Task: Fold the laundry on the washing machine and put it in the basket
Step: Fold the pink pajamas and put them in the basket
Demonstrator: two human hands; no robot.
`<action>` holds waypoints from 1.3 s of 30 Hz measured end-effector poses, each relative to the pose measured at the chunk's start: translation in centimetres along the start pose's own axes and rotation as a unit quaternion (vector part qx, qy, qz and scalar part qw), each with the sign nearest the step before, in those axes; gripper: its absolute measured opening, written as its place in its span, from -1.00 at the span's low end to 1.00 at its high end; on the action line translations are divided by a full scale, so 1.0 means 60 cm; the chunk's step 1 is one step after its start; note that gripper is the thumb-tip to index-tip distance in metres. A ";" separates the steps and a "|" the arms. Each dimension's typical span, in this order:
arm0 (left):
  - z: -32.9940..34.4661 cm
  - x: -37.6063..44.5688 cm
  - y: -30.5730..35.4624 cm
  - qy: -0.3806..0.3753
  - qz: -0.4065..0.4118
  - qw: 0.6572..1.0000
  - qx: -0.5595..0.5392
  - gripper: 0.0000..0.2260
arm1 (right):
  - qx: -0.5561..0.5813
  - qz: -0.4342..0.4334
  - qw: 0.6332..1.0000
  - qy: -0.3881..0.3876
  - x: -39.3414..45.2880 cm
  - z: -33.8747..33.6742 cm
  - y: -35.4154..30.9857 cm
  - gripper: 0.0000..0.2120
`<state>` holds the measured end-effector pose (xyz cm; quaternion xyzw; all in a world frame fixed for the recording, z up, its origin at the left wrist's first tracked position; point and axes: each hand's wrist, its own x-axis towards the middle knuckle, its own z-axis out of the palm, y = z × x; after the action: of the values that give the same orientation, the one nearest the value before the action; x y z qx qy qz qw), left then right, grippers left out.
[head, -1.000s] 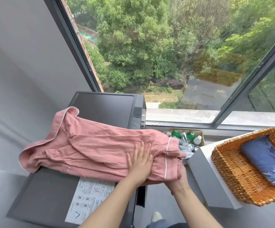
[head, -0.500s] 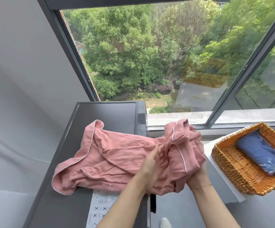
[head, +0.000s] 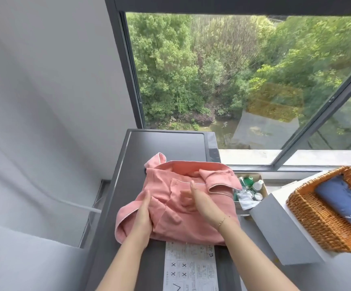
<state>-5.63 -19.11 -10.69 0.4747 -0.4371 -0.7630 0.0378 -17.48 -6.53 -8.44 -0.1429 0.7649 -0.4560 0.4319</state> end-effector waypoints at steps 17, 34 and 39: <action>-0.007 0.017 -0.021 0.090 0.157 0.947 0.266 -0.38 | 0.300 0.049 0.909 0.286 0.023 -0.133 0.077 -0.61; -0.027 -0.030 -0.024 0.234 0.206 0.903 0.295 -0.66 | -0.053 -0.163 0.985 0.030 0.127 -0.045 -0.095 -0.53; -0.020 -0.076 -0.030 0.288 0.133 0.863 0.394 -0.68 | -0.196 -0.118 0.965 0.125 0.168 -0.130 -0.071 -0.76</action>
<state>-1.59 -16.60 -9.04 0.5863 -0.7298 -0.3440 0.0728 -30.31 -10.57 -8.62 -0.2559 0.8651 -0.3592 0.2390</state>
